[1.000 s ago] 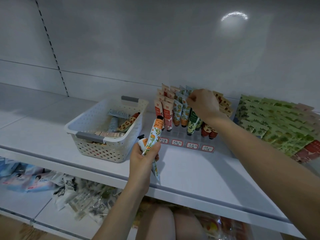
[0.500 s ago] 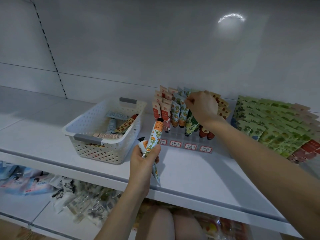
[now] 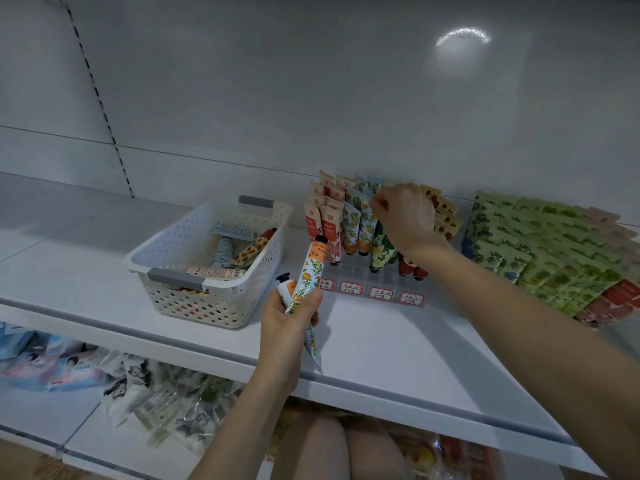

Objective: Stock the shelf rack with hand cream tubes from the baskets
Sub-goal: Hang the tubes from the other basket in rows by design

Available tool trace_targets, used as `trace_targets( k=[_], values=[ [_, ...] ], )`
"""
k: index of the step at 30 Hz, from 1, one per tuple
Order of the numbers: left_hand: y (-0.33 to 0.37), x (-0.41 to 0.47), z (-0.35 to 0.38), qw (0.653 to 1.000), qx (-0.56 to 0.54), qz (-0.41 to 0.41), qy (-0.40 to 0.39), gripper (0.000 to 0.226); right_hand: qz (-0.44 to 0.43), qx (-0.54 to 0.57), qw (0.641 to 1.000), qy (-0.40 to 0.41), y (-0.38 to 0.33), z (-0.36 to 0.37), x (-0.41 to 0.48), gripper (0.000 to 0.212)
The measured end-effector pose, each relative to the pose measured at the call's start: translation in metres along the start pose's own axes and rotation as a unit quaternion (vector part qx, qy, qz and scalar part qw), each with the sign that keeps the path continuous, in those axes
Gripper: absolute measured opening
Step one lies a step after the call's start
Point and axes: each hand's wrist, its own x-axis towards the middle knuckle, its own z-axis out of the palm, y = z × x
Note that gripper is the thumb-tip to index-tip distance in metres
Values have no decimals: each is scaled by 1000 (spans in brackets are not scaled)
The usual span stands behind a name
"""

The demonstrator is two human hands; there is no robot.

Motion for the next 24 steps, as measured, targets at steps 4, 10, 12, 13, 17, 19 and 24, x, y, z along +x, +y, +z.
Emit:
trace_targets(
  k=[4,10,12,13,17,19,24],
  values=[
    [1,0,0,1000,-4,-2,1,12,-4,9,1000,13,1,3,-2,32],
    [-1,1,0,1000,-1,0,-1,11,-6,2,1000,11,1,4,1,32],
    [-2,1,0,1000,3,2,-1,11,-19,9,999,40,4,8,-1,33],
    [-2,1,0,1000,4,2,-1,11,-25,13,998,58,5,10,-3,32],
    [-3,1,-1,1000,0,2,-3,11,-34,14,996,84,6,14,-5,32],
    [-4,1,-1,1000,-3,-1,-3,10,-41,15,995,92,6,13,-5,31],
    [-5,3,-2,1000,0,-1,-4,10,-40,-4,997,70,5,11,-4,33]
  ],
)
